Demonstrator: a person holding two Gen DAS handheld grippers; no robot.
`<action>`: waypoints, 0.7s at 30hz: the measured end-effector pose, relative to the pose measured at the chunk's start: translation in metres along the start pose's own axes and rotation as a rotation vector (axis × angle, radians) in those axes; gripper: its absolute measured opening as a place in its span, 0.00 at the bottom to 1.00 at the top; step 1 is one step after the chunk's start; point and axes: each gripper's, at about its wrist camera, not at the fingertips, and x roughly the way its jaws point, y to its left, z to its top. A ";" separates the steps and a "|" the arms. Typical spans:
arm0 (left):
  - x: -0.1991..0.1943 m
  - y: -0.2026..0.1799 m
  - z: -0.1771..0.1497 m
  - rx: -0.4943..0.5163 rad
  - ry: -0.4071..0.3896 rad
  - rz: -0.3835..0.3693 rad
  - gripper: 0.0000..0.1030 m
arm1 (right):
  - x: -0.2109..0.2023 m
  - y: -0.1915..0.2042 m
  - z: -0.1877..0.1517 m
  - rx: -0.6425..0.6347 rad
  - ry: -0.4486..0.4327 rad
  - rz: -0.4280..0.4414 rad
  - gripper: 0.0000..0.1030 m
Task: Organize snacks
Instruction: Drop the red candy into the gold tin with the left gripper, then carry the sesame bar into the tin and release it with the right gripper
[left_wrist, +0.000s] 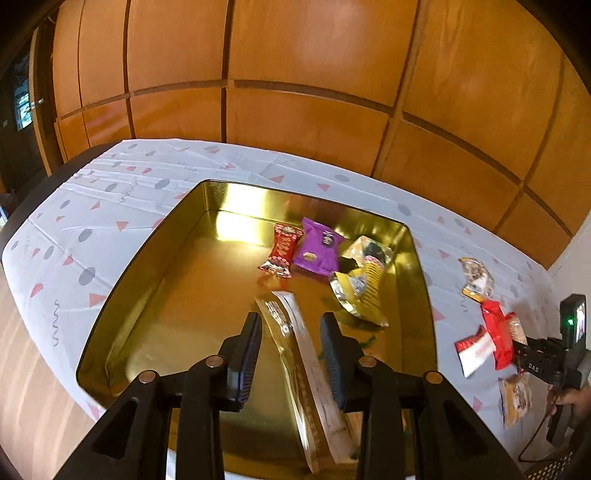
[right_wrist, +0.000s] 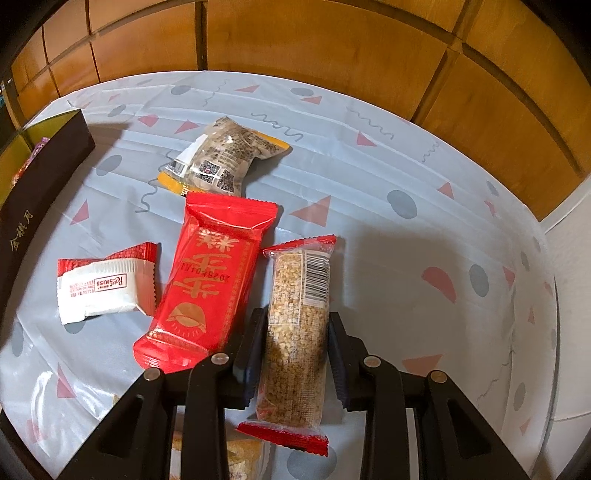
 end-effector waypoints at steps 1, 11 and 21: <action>-0.003 -0.001 -0.002 0.007 -0.012 0.000 0.32 | -0.001 0.001 -0.001 -0.005 0.002 -0.002 0.31; -0.018 0.001 -0.016 0.044 -0.042 -0.010 0.33 | -0.011 -0.005 -0.010 0.057 0.070 0.000 0.30; -0.013 0.018 -0.023 0.001 -0.027 -0.004 0.33 | -0.063 -0.012 -0.019 0.240 -0.049 0.046 0.29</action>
